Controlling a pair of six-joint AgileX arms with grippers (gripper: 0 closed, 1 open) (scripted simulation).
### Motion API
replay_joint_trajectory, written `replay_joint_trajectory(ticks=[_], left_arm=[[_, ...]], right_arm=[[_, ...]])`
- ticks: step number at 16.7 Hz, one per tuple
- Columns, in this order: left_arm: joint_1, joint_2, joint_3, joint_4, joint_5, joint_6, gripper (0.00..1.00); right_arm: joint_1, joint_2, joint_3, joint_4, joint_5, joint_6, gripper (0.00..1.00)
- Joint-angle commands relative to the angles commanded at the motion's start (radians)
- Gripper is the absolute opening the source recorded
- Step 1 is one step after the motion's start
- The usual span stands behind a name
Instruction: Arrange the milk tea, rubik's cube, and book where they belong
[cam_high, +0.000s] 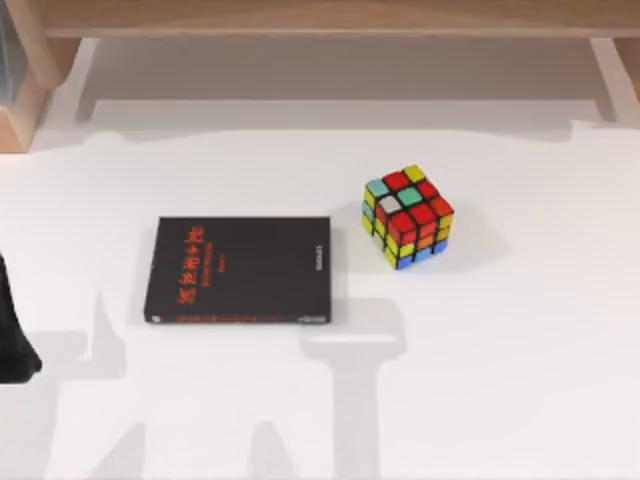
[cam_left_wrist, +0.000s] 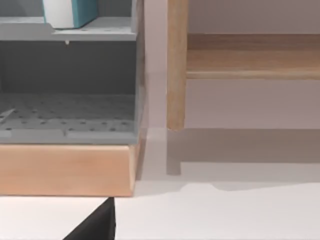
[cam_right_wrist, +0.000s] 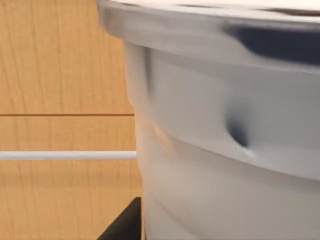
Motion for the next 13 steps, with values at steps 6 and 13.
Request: replay_joint_trajectory(ticks=[6,13], left_arm=[[0.000,0.000,0.000,0.000,0.000,0.000,1.00],[0.000,0.000,0.000,0.000,0.000,0.000,1.00]], right_arm=[[0.001,0.036,0.000,0.037,0.001,0.001,0.00],[0.000,0.102,0.003,0.098,0.001,-0.001,0.00]])
